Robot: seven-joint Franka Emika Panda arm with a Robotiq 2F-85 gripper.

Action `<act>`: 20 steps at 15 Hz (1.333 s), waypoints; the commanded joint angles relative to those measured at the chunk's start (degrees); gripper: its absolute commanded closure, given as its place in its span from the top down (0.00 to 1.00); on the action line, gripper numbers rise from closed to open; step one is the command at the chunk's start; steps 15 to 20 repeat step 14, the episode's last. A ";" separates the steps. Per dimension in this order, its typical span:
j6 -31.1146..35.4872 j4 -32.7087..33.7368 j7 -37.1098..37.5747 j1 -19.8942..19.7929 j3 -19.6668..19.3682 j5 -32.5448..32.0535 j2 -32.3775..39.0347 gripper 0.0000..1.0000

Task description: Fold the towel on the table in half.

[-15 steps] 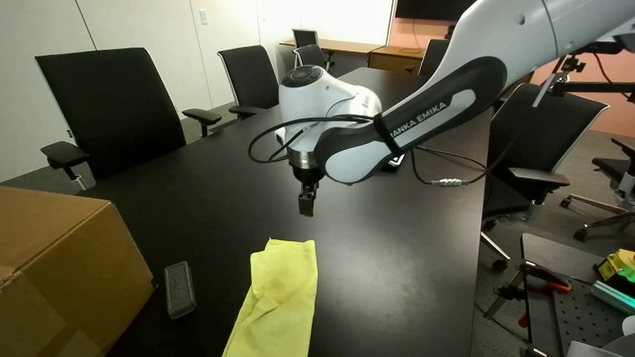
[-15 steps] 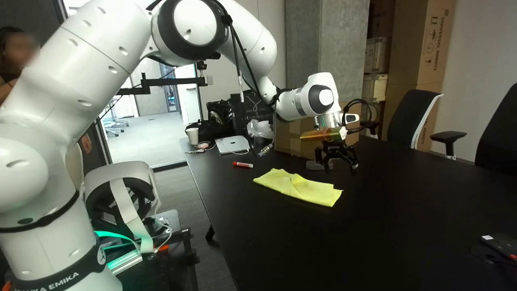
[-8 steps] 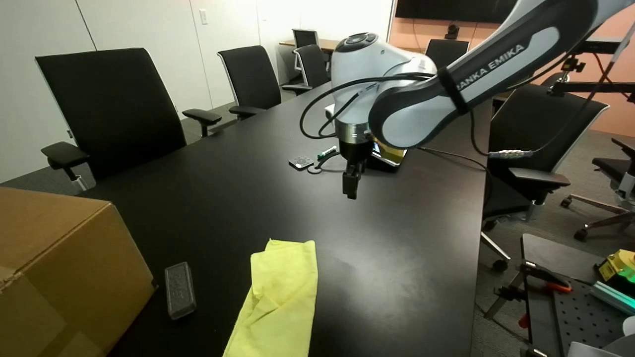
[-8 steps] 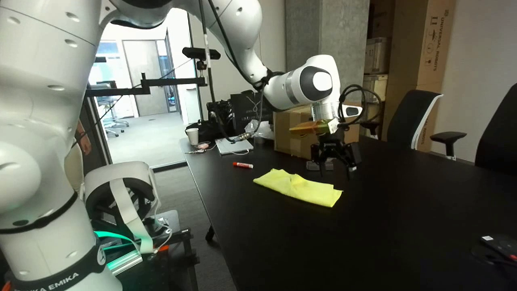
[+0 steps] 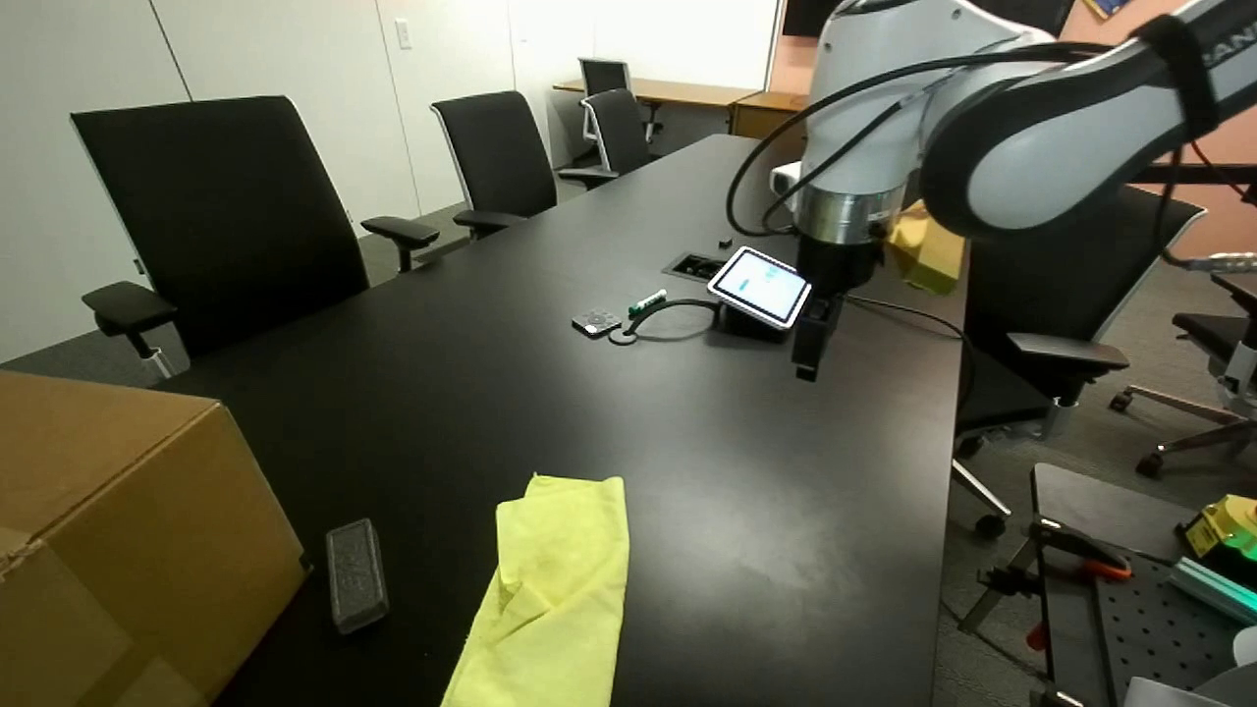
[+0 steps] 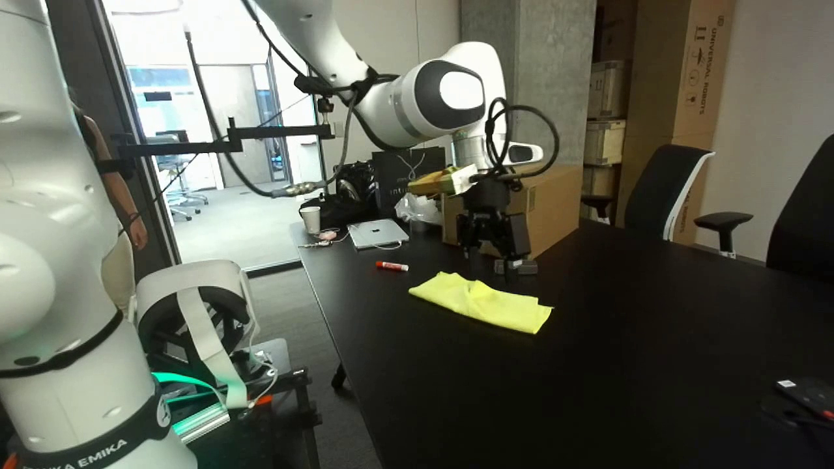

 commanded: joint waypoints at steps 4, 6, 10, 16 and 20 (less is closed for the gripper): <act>1.27 -20.81 0.14 -3.92 2.68 5.96 -23.77 1.00; 0.55 -24.91 -0.37 -4.29 3.02 8.50 -29.64 1.00; -0.31 -24.17 -0.36 -5.30 4.42 9.36 -28.81 1.00; -0.29 -24.15 -0.24 -5.67 4.85 9.21 -27.91 1.00; -0.29 -24.15 -0.24 -5.67 4.85 9.21 -27.91 1.00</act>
